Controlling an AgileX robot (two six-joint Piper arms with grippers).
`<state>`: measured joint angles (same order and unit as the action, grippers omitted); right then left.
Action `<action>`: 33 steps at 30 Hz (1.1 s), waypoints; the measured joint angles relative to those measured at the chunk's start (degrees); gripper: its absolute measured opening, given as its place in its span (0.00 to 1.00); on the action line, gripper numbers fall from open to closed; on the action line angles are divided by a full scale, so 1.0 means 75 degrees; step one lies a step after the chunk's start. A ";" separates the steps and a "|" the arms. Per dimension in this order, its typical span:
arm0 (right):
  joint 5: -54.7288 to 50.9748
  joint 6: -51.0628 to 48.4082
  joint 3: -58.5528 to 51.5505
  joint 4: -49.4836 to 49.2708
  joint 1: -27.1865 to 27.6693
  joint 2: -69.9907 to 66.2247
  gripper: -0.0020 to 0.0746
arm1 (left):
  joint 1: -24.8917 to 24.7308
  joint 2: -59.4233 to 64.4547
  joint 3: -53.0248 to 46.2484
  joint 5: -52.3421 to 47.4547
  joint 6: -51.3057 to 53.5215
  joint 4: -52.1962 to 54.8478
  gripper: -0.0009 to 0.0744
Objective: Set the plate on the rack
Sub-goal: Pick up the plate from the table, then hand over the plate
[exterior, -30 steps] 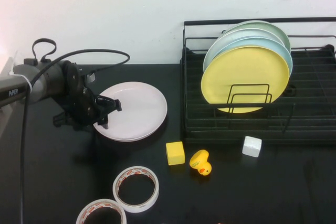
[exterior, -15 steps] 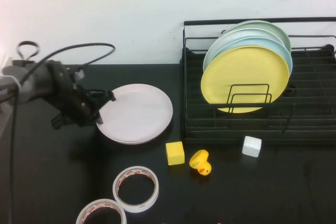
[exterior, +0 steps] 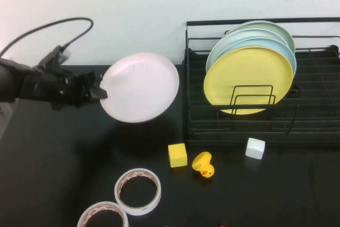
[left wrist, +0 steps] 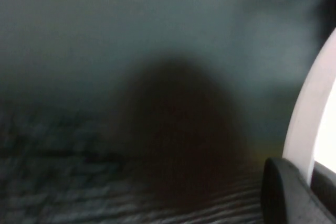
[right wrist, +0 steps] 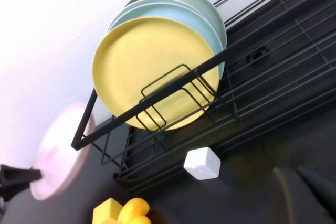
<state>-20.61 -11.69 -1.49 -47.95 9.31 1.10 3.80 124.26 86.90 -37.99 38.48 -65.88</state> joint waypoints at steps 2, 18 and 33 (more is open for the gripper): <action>0.0000 0.0000 0.0000 0.0000 0.0000 0.0000 0.02 | 0.0018 -0.0168 0.0000 0.0000 0.0392 -0.0169 0.01; -0.0670 -0.1030 0.0091 -0.0625 0.0000 0.0000 0.02 | -0.0055 -0.3427 -0.0622 -0.0623 0.2516 -0.0016 0.01; -0.2208 -0.4092 0.3703 -0.1183 0.0013 -0.3952 0.10 | -0.2163 -0.7262 -0.5164 0.1714 0.7185 -0.3639 0.01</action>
<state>-37.16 -42.38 26.28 -56.82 9.41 -28.54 -12.42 69.79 48.17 -25.14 92.37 -93.17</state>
